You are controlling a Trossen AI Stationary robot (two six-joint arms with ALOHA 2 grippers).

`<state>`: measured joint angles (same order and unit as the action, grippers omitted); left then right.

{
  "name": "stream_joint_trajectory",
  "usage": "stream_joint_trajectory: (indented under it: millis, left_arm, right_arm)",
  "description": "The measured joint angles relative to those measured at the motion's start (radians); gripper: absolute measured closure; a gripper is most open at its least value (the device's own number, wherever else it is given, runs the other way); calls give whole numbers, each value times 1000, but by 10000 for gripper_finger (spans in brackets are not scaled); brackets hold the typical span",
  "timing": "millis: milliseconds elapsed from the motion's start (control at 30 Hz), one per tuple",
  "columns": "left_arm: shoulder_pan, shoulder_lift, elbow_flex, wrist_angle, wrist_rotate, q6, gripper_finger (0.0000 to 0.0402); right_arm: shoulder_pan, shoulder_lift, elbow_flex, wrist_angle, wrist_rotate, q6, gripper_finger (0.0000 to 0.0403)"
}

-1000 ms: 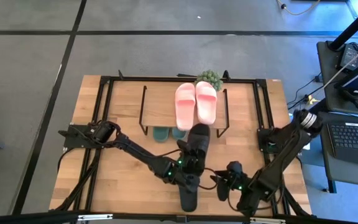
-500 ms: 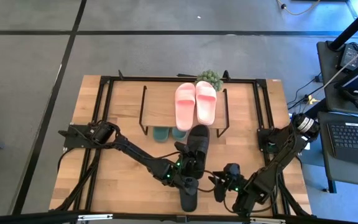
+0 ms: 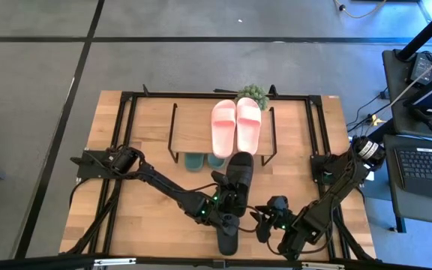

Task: Pick and place slides into the shelf
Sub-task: Put the left black slide under the shelf

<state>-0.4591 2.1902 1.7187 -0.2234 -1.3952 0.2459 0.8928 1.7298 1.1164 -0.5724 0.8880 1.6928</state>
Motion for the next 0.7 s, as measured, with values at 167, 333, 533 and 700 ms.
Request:
stream_joint_trajectory:
  millis: [167, 333, 533, 700]
  left_arm:
    - [0, 0, 0, -1, 6, 0, 399]
    - [0, 0, 0, 0, 37, -1, 399]
    - [0, 0, 0, 0, 35, -4, 399]
    - [0, 0, 0, 0, 32, -8, 399]
  right_arm:
    - [0, 0, 0, 3, 7, -3, 235]
    - [0, 0, 0, 19, 9, -3, 176]
    - [0, 0, 0, 71, 9, 0, 112]
    - [-9, 7, 0, 122, 33, -20, 103]
